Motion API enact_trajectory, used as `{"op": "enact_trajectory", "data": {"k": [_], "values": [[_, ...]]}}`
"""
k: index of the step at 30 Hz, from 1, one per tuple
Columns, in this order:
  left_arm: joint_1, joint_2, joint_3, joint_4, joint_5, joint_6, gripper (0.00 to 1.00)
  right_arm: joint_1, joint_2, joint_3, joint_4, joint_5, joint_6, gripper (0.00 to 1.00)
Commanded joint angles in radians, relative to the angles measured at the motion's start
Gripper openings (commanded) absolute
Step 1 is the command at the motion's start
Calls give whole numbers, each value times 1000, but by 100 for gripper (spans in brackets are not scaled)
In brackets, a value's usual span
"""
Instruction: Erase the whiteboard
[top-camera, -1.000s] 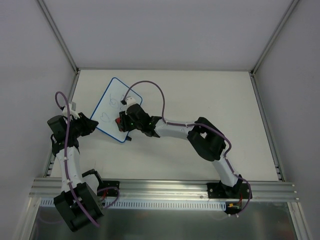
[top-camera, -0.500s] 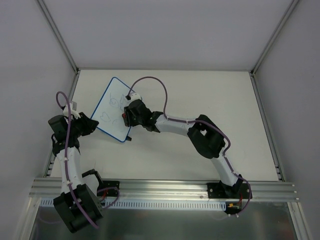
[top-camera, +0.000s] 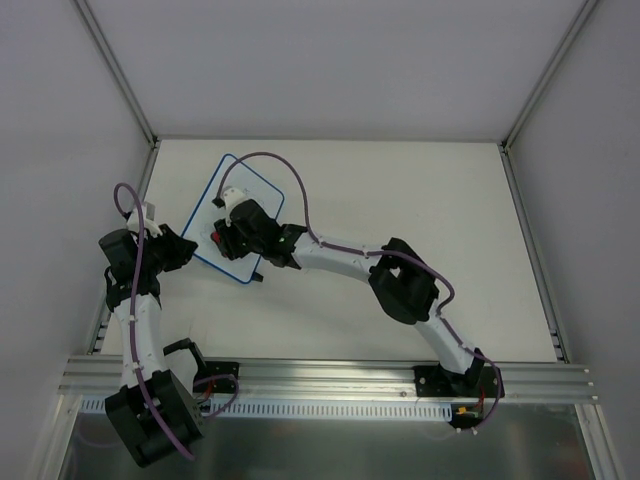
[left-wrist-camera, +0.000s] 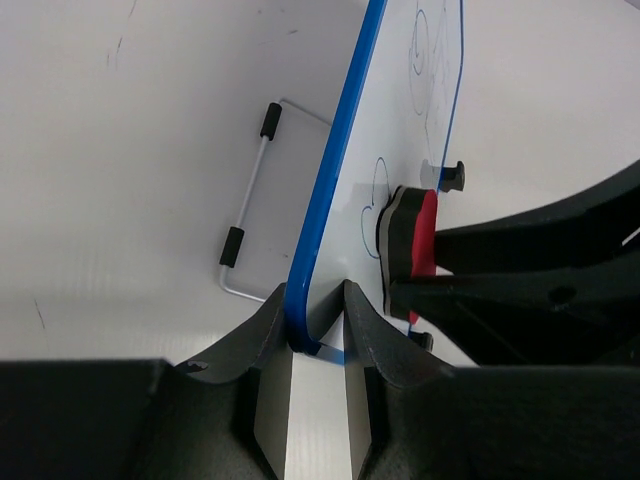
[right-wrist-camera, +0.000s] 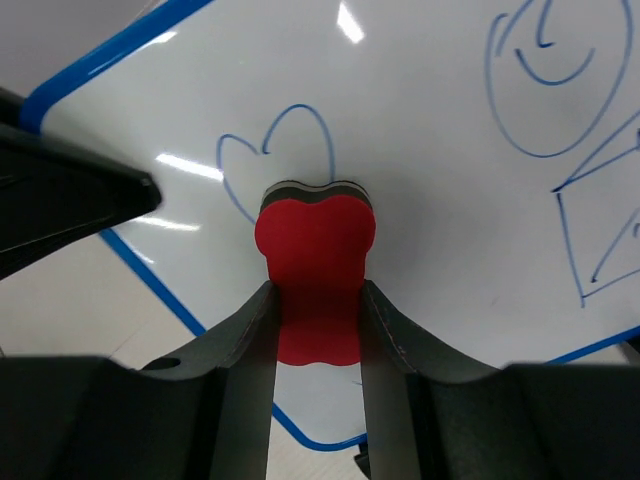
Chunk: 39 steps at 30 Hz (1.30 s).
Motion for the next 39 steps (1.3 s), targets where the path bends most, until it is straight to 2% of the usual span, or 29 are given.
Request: {"op": "enact_trajectory", "data": {"k": [1,12,22,29,33,39], "values": [[-48,4,-14,-99,37,59,0,81,50,-19,27,-95,-2,0],[-50,2,-14,-99,36,57,0,-17,-38,-406,204,20,274,0],[-56,-6,-15,-101,31,57,0,-56,-55,-530,261,72,346,0],[-68,-6,-15,-101,36,59,0,-53,-68,-376,236,37,188,0],[-73,-9,-15,-102,33,59,0,-32,-30,-190,172,15,97,0],[-84,-12,-17,-101,33,59,0,-15,42,-10,95,-28,39,0]]}}
